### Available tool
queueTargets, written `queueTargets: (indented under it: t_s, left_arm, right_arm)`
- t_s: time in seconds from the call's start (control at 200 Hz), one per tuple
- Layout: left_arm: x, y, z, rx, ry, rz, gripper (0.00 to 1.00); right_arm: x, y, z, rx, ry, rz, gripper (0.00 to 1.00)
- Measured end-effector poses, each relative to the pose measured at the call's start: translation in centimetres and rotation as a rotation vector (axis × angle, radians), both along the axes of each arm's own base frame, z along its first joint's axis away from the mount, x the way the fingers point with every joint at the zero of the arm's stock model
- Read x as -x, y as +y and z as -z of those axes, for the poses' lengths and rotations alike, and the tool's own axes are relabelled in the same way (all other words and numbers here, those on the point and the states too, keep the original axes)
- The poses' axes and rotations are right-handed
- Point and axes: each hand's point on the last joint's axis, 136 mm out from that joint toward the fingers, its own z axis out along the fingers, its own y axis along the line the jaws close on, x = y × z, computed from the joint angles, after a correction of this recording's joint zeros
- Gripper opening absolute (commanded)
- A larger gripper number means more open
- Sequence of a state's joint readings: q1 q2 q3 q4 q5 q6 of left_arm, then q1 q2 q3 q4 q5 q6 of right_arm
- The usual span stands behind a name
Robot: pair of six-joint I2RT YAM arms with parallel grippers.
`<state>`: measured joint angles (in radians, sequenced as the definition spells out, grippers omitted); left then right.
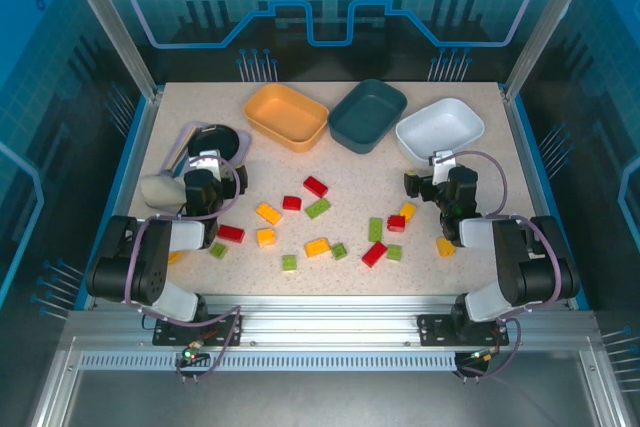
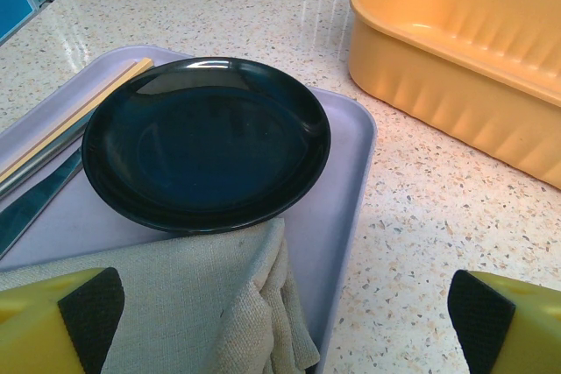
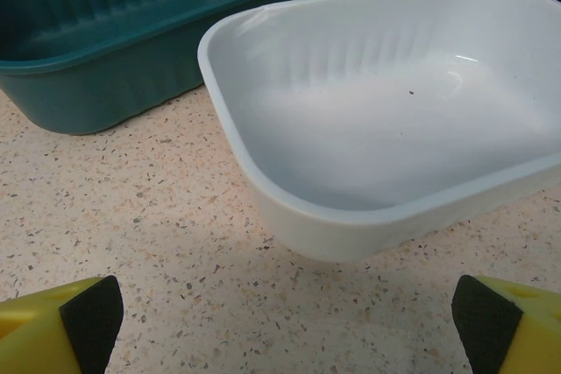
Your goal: Sort the legos into containers by color
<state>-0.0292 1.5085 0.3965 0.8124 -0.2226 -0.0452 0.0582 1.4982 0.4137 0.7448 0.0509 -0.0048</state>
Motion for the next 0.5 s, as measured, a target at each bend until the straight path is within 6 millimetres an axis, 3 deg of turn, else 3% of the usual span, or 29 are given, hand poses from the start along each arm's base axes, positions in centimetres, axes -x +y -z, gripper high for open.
queueTargets:
  t_s: [0.335,0.415,0.5]
  left_arm:
    - [0.2,-0.7,0.3,-0.029,0.058,0.017,0.99]
    - [-0.2,-2.0,-1.7,-0.064,0.06,0.027,0.99]
    - [-0.8,-4.0,-6.7,-0.072,-0.019,0.029,0.99]
  right_arm:
    - [-0.1,-0.2,-0.3,0.011,0.042,0.014,1.0]
    - [-0.6,-0.4,-3.5,0.024,0.007,0.047,1.0]
    - [-0.8,-0.6,-9.9,0.029,-0.117,0.088,1.0]
